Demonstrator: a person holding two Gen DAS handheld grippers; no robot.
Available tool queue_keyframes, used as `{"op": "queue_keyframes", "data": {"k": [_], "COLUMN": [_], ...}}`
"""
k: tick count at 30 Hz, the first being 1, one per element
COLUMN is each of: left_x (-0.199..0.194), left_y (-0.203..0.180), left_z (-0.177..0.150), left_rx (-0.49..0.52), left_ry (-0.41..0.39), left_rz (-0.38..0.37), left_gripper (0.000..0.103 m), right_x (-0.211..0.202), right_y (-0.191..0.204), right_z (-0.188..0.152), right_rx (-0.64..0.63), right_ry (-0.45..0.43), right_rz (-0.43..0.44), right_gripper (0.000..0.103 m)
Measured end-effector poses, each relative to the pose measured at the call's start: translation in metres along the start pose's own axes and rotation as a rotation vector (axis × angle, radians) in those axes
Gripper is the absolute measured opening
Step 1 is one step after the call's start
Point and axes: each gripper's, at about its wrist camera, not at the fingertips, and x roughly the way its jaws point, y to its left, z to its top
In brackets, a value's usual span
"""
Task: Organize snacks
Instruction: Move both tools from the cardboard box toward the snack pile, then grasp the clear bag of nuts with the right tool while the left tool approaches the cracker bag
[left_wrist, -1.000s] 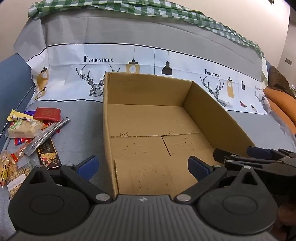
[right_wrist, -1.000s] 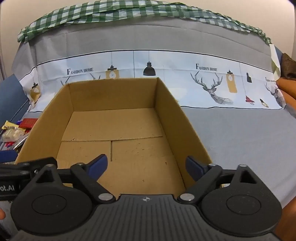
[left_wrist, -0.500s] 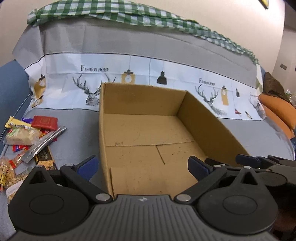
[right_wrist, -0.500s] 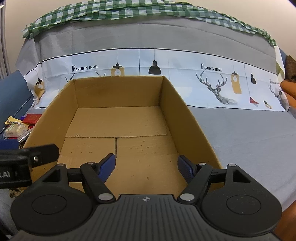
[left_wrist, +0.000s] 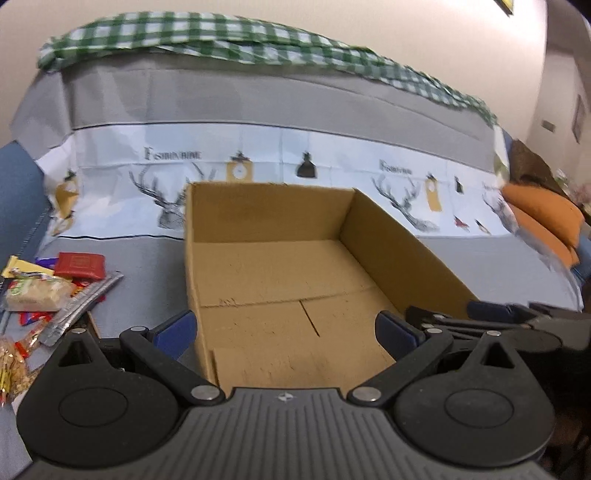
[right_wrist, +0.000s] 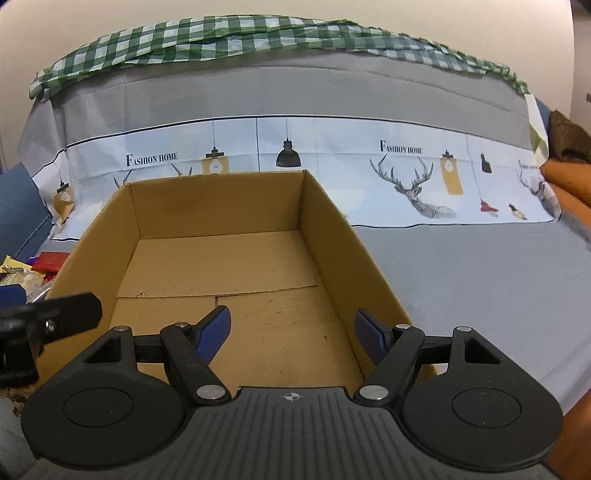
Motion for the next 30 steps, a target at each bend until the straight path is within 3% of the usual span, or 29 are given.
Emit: {"op": "queue_keyframes", "data": {"k": [3,7,8,12,16,19,23,27,30], "left_x": [-0.003,-0.008,-0.008,-0.013,-0.022,-0.037,-0.052,-0.061,-0.052], "left_y": [0.008,0.025,0.032,0.068,0.121,0.161,0.214,0.239,0.253], "left_z": [0.001,0.007,0.009,0.023,0.025,0.017,0.000,-0.017,-0.022], "left_rx": [-0.019,-0.029,-0.036,-0.013,0.004,-0.006,-0.182,-0.272,-0.341], "left_ry": [0.016,0.061,0.077,0.131,0.189,0.163,0.122,0.067,0.080], "left_rz": [-0.072,-0.162,-0.186,-0.204,-0.176,-0.091,0.016,0.092,0.128], "left_gripper": [0.100,0.072,0.060,0.037,0.036,0.036,0.036,0.036,0.036], "right_x": [0.000,-0.002,-0.003,-0.006,-0.012,-0.018,-0.026,-0.032,-0.035], "right_y": [0.002,0.004,0.005,0.017,0.033,0.049,0.084,0.132,0.168], "right_z": [0.000,0.002,0.002,0.002,0.004,0.008,0.006,-0.001,-0.007], "right_rx": [-0.004,0.014,0.018,0.029,0.035,0.039,-0.003,-0.069,-0.104], "right_ry": [0.004,0.006,0.006,0.010,-0.003,-0.026,-0.067,-0.078,-0.061], "right_rz": [-0.002,0.021,0.032,0.085,0.149,0.224,0.318,0.437,0.510], "right_gripper": [0.075,0.072,0.069,0.058,0.051,0.049,0.049,0.049,0.049]}}
